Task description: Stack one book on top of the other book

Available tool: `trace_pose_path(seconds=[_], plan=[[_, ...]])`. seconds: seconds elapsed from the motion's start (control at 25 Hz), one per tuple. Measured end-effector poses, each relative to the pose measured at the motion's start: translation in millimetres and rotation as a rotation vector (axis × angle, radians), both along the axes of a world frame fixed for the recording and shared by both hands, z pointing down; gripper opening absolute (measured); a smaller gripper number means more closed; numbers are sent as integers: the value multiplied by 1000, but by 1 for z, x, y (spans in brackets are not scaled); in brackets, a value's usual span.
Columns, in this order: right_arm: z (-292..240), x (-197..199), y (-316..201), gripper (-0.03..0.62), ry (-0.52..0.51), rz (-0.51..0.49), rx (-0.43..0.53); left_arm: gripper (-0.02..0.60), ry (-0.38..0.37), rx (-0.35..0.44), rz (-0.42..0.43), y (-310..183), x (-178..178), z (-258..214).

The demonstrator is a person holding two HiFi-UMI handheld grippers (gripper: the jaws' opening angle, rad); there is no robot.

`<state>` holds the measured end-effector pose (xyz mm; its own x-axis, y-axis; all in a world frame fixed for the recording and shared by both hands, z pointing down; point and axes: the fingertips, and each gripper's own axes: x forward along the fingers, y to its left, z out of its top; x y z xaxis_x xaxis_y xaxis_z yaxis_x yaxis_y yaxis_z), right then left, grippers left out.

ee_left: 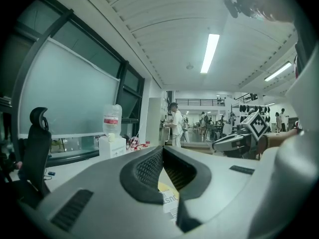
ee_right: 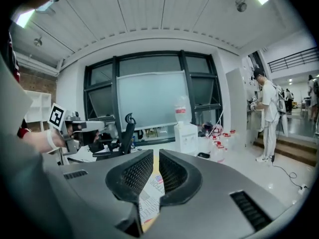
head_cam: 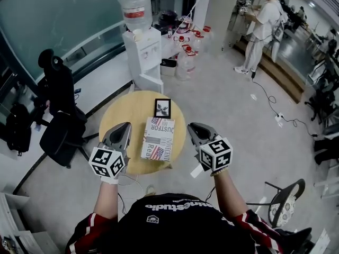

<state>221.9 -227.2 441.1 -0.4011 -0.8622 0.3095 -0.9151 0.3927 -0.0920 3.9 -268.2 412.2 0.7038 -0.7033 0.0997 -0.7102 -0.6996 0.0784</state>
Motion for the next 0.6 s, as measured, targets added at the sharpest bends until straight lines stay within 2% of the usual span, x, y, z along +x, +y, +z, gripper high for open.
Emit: trace_pose_path(seconds=[0.32,0.6], plan=[[-62,-15,20,61,-10,-13,122,15,44,31,12,9,5,-32],[-92,-14,29,61,-14,31,194,15,89,75,23,15,13,-64]])
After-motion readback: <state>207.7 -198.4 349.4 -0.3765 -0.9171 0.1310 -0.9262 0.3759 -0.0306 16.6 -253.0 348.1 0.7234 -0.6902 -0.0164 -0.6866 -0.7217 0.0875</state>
